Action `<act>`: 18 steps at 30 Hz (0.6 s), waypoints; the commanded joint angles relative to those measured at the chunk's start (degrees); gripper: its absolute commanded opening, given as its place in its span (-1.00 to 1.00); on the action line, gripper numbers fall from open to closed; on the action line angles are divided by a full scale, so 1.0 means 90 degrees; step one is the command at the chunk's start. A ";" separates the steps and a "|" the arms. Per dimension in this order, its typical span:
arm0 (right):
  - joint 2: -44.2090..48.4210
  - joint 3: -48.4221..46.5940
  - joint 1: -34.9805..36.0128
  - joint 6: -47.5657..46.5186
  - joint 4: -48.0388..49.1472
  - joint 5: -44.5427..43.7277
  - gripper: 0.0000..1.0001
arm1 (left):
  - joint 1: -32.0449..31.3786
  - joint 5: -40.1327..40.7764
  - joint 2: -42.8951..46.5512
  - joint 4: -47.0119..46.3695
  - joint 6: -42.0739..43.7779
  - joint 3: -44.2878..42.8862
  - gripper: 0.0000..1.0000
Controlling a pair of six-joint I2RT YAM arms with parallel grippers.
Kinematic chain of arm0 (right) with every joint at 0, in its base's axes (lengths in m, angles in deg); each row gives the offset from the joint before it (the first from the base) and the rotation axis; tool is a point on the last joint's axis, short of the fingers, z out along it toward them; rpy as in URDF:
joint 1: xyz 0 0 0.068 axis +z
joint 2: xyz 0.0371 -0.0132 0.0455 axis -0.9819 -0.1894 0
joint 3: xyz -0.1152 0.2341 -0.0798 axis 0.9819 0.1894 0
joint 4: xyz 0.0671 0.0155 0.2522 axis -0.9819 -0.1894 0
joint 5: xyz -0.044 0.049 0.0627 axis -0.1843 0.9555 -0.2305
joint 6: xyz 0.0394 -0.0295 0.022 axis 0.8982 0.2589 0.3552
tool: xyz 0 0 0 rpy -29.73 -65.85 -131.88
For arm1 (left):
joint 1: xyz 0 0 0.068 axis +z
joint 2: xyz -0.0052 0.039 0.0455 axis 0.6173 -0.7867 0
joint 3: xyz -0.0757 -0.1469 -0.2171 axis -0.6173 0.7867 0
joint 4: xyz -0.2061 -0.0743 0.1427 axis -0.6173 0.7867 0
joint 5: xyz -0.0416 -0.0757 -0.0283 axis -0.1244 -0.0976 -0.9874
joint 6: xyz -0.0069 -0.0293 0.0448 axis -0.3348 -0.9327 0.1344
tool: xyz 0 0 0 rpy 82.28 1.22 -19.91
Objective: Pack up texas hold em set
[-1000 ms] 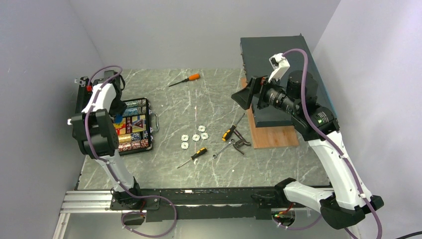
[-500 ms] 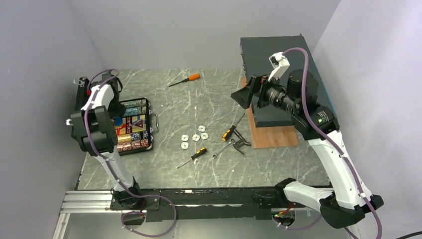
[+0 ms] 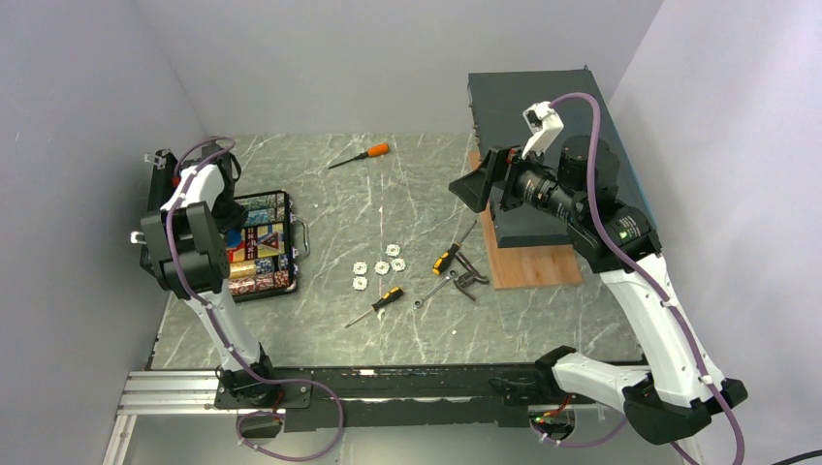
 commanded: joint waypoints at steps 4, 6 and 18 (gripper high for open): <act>0.0060 -0.0027 0.0024 0.0072 0.0267 0.0069 1.00 | 0.0018 0.0086 0.0090 -0.0004 0.0082 -0.0252 -0.11; 0.0062 -0.0014 0.0025 0.0064 0.0262 0.0076 1.00 | 0.0018 0.0096 0.0149 -0.0032 0.0104 -0.0244 0.10; 0.0089 -0.0144 0.0032 -0.0054 0.0092 -0.0059 1.00 | -0.0407 0.0232 0.0804 0.0041 0.0249 -0.0401 0.99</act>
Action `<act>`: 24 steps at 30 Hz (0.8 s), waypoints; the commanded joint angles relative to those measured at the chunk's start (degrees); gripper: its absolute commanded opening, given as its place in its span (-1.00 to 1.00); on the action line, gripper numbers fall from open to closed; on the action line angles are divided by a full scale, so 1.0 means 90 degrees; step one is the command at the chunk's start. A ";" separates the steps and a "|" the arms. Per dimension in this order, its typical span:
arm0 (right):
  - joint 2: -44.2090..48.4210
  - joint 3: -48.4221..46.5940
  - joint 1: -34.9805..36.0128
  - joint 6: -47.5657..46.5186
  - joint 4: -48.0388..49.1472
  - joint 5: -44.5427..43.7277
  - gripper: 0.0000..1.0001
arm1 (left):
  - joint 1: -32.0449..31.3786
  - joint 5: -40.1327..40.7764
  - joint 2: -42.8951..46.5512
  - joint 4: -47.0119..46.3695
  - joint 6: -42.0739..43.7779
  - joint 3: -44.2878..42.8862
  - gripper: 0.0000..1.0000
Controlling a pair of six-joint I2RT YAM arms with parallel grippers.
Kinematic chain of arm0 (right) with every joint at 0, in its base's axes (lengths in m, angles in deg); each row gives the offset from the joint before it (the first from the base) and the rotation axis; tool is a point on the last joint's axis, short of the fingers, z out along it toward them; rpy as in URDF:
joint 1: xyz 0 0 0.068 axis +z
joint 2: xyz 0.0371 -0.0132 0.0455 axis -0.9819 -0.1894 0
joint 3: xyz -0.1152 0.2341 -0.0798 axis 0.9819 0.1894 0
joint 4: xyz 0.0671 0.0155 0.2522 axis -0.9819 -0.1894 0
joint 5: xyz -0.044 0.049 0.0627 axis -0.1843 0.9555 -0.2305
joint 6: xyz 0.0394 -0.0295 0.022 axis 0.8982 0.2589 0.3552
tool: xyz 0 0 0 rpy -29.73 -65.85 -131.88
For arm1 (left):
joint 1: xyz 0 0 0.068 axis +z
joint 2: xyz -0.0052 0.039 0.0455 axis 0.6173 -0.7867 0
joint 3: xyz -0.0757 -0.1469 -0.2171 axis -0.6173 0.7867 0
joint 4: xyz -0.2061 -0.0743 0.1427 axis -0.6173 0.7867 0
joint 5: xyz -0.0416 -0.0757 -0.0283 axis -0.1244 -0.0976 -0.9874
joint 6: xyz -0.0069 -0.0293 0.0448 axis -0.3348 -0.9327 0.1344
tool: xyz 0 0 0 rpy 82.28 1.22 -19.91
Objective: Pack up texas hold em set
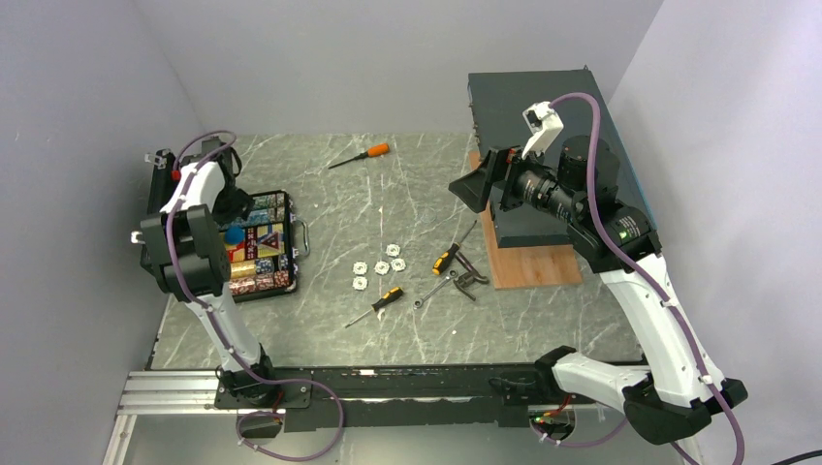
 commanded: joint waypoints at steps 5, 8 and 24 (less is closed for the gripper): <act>0.0139 -0.0102 0.0031 -0.0009 0.0167 -0.0040 1.00 | -0.1362 -0.0241 0.1242 -0.0785 0.0943 -0.0132 0.99; 0.0226 0.0009 0.0031 0.0020 0.0213 -0.0057 1.00 | -0.2086 -0.1734 0.1611 -0.2239 0.1933 0.0410 0.99; 0.0852 0.0363 0.0031 0.0043 0.0335 -0.0060 1.00 | -0.4992 -0.3406 -0.0252 -0.4033 0.3450 0.0111 0.99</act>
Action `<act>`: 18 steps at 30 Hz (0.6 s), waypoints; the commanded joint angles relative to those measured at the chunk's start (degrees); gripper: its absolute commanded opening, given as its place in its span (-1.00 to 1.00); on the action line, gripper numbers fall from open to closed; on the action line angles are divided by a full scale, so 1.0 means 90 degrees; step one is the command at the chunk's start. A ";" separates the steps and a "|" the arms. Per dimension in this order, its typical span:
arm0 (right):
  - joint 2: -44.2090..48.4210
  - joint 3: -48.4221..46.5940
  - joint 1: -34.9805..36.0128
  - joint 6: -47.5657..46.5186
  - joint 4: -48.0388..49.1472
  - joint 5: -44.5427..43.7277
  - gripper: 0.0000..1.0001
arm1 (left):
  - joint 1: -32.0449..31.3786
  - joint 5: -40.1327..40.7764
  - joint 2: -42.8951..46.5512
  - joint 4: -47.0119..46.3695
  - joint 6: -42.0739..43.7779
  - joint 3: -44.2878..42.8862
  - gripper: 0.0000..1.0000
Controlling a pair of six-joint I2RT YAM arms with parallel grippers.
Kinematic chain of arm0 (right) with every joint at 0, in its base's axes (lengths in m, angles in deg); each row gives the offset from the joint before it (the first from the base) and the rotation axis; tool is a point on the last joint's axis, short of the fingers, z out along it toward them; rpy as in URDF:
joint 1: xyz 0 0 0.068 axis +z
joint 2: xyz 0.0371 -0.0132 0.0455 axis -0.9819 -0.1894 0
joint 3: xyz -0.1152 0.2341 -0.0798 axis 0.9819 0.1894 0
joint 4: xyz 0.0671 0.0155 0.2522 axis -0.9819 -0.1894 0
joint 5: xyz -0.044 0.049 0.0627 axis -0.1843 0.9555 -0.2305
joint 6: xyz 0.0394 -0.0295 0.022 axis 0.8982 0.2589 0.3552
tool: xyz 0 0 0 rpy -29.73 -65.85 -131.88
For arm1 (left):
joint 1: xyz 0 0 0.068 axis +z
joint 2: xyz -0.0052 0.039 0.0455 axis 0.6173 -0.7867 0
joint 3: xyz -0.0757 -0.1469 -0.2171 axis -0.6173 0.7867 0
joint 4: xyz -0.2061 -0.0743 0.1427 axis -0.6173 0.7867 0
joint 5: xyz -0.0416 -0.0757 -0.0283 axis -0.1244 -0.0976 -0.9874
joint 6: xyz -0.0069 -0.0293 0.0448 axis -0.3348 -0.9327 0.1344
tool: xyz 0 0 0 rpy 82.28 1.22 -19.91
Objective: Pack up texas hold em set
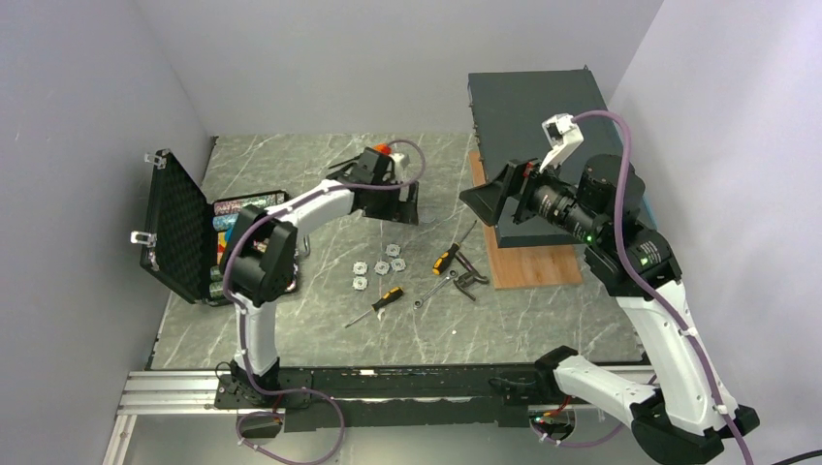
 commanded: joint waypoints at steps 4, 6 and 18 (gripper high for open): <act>0.0235 0.0091 0.0021 -0.0085 0.0186 -0.0090 1.00 | -0.0655 0.1514 -0.0667 -0.0292 0.0451 -0.0606 0.99; 0.0253 0.0078 0.0021 -0.0104 0.0150 -0.0084 1.00 | -0.0840 0.2050 -0.0909 -0.0124 0.0393 -0.0865 0.99; 0.0336 0.0204 0.0017 -0.0166 0.0161 -0.0174 1.00 | -0.1056 0.2025 -0.2180 0.0674 -0.0038 -0.2439 0.99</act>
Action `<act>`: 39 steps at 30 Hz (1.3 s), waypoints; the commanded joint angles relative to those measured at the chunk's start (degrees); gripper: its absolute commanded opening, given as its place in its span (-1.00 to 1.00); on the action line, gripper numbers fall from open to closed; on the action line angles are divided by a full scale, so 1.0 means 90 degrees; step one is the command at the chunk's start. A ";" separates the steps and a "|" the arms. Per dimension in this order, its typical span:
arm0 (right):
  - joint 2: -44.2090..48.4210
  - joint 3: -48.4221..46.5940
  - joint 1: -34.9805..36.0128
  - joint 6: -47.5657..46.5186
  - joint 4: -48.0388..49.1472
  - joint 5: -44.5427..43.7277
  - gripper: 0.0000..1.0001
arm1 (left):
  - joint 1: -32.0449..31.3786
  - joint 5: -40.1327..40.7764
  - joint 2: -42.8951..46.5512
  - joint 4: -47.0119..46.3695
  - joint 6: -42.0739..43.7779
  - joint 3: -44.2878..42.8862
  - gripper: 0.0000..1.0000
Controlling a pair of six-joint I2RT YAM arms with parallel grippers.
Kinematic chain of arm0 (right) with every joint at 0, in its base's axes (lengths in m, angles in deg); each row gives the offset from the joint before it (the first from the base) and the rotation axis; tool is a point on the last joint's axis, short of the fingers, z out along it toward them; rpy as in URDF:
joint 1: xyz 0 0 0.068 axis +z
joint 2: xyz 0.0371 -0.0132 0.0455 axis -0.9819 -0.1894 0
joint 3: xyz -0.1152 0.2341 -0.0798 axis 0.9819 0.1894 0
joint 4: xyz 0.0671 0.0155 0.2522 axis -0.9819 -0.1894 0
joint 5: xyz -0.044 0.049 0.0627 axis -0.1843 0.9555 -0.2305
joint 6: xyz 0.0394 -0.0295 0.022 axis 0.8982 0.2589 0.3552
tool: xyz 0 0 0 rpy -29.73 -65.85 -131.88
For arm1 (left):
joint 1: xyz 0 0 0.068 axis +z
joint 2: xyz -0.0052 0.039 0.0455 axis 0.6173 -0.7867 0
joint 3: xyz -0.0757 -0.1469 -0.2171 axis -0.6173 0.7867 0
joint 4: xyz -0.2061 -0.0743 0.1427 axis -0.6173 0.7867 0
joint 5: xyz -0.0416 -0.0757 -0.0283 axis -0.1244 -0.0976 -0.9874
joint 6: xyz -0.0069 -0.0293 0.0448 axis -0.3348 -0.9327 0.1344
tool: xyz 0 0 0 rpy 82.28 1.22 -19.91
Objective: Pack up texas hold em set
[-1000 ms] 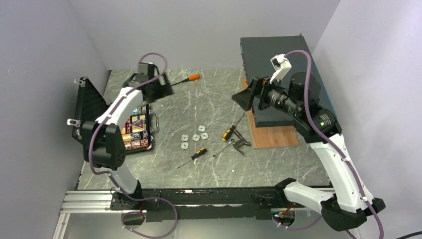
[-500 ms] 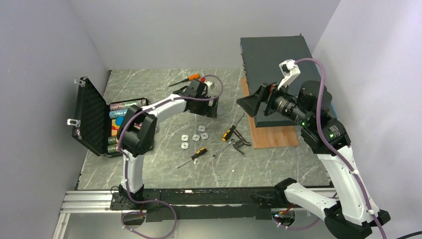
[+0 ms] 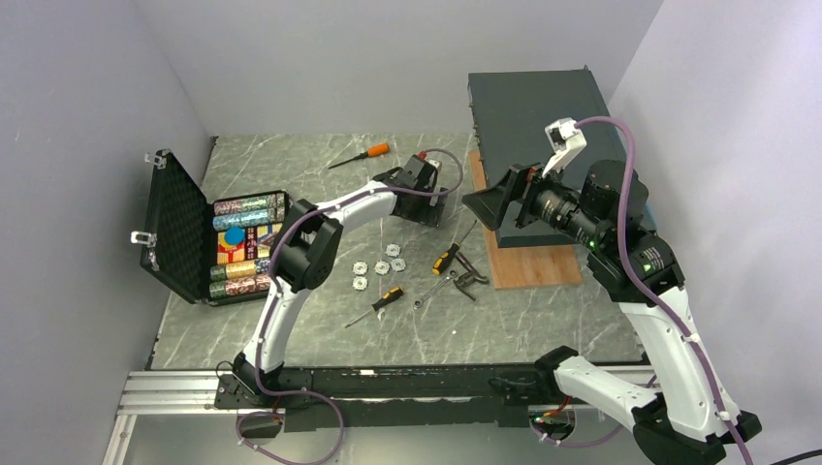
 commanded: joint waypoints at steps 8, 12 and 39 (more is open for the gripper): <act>0.0153 0.0008 0.0017 -0.0152 0.0121 -0.0190 1.00 | -0.0191 0.0813 -0.0913 0.1068 -0.0372 -0.1480 0.84; 0.0209 0.0096 0.0017 -0.0152 0.0157 -0.0225 1.00 | -0.0274 0.1122 -0.0985 0.1130 -0.0427 -0.1451 0.75; 0.0260 0.0129 0.0019 -0.0210 0.0131 -0.0284 1.00 | -0.0331 0.1071 -0.1459 0.1379 -0.0409 -0.2078 0.06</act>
